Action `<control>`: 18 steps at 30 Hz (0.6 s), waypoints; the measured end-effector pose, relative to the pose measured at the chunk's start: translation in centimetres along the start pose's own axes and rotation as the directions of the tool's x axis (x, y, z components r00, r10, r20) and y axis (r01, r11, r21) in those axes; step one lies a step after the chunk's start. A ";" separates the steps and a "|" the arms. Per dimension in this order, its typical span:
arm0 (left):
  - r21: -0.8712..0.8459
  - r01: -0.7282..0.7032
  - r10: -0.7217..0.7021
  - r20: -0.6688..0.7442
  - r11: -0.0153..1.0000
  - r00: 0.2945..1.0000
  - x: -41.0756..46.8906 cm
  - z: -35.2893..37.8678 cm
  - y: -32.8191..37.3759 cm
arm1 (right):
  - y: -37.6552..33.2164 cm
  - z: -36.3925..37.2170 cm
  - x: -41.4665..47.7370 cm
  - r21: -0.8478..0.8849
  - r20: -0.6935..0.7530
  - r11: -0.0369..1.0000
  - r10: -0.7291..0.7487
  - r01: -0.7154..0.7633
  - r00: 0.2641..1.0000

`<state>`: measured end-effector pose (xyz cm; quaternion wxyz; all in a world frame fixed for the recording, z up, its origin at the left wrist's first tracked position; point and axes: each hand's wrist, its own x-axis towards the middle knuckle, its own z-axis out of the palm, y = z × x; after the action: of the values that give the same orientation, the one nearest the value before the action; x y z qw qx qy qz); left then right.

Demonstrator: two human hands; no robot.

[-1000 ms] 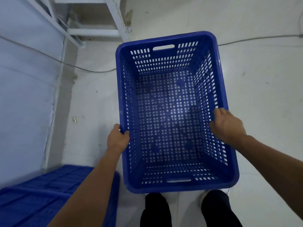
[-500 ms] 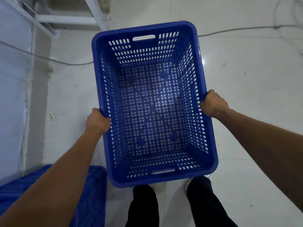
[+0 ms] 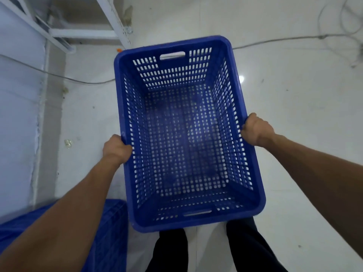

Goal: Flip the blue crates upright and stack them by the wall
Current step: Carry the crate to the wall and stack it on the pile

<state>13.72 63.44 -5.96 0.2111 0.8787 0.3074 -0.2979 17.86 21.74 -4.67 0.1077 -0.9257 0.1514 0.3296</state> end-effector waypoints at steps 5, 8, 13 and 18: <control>0.072 0.019 -0.019 -0.007 0.997 1.000 -5.6 -3.7 2.3 | 1.0 -5.1 -4.7 0.003 0.023 1.000 -0.021 0.021 1.000; 0.083 -0.009 0.010 -0.012 0.997 1.000 -10.4 -6.8 4.2 | 2.0 -9.0 -8.5 0.061 0.015 0.998 -0.017 0.016 1.000; 0.056 -0.018 0.019 -0.018 0.998 1.000 -19.4 -12.1 6.6 | 4.1 -14.8 -15.2 0.106 -0.080 0.994 -0.022 0.031 0.997; 0.015 -0.007 0.008 -0.069 1.000 0.998 -28.7 -16.7 8.6 | 6.6 -20.3 -21.3 0.163 -0.202 0.982 -0.061 0.095 0.978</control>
<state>7.88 54.64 26.65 0.1948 0.8913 0.3088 -0.2688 11.57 14.03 23.81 0.1848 -0.9460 0.1526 0.2181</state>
